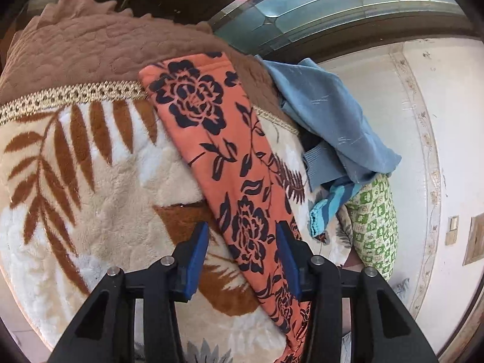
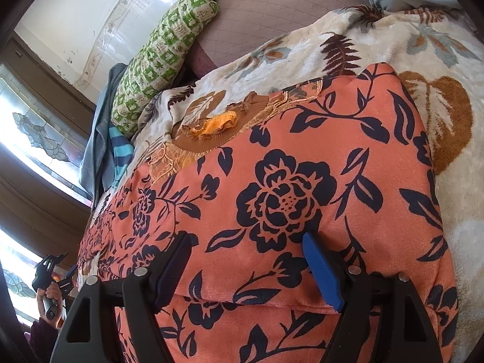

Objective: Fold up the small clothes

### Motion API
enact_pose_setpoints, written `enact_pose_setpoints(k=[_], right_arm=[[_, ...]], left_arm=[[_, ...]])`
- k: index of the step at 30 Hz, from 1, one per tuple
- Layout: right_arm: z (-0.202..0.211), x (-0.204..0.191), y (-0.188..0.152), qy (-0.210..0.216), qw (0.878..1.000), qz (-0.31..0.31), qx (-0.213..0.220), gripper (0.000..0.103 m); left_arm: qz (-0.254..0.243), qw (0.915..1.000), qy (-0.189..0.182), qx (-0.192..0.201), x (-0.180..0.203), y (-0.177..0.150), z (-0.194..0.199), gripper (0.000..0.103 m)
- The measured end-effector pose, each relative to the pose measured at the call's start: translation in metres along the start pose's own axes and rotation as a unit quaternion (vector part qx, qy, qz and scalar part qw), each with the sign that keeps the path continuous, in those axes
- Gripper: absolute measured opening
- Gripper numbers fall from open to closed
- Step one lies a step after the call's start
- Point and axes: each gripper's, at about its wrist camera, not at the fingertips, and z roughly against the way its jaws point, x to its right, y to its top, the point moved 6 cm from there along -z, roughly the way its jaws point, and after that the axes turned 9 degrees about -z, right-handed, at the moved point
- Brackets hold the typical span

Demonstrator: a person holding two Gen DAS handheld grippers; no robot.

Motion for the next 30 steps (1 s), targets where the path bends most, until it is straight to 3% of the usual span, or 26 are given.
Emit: enact_pose_setpoints(k=[8, 13, 16, 20, 22, 25, 27, 30], right_arm=[[-0.002, -0.002, 0.000, -0.007, 1.000, 0.011, 0.002, 0.079], [-0.003, -0.003, 0.000, -0.010, 1.000, 0.015, 0.001, 0.079], [-0.003, -0.003, 0.000, -0.009, 1.000, 0.016, 0.000, 0.079], [0.000, -0.002, 0.001, -0.002, 1.000, 0.010, -0.003, 0.079], [0.004, 0.001, 0.004, 0.008, 1.000, -0.008, -0.003, 0.079], [0.014, 0.006, 0.011, 0.043, 0.998, -0.051, -0.002, 0.079], [0.024, 0.010, 0.018, 0.061, 0.995, -0.077, 0.011, 0.079], [0.045, 0.016, 0.028, 0.073, 0.992, -0.096, 0.042, 0.079]], left_arm=[[-0.014, 0.9993, 0.018, 0.029, 0.006, 0.023, -0.017, 0.045], [-0.035, 0.9979, 0.042, 0.035, 0.012, 0.034, -0.026, 0.010], [-0.062, 0.9954, 0.056, 0.047, 0.021, 0.034, -0.023, 0.005], [-0.135, 0.9879, 0.043, 0.064, 0.062, 0.025, -0.005, 0.005], [-0.181, 0.9813, 0.030, 0.059, 0.093, 0.013, 0.006, 0.005], [-0.260, 0.9644, 0.017, 0.045, 0.147, -0.014, 0.018, 0.005], [-0.313, 0.9494, 0.008, 0.030, 0.184, -0.041, 0.021, 0.005], [-0.391, 0.9202, -0.010, 0.006, 0.240, -0.093, 0.020, 0.005]])
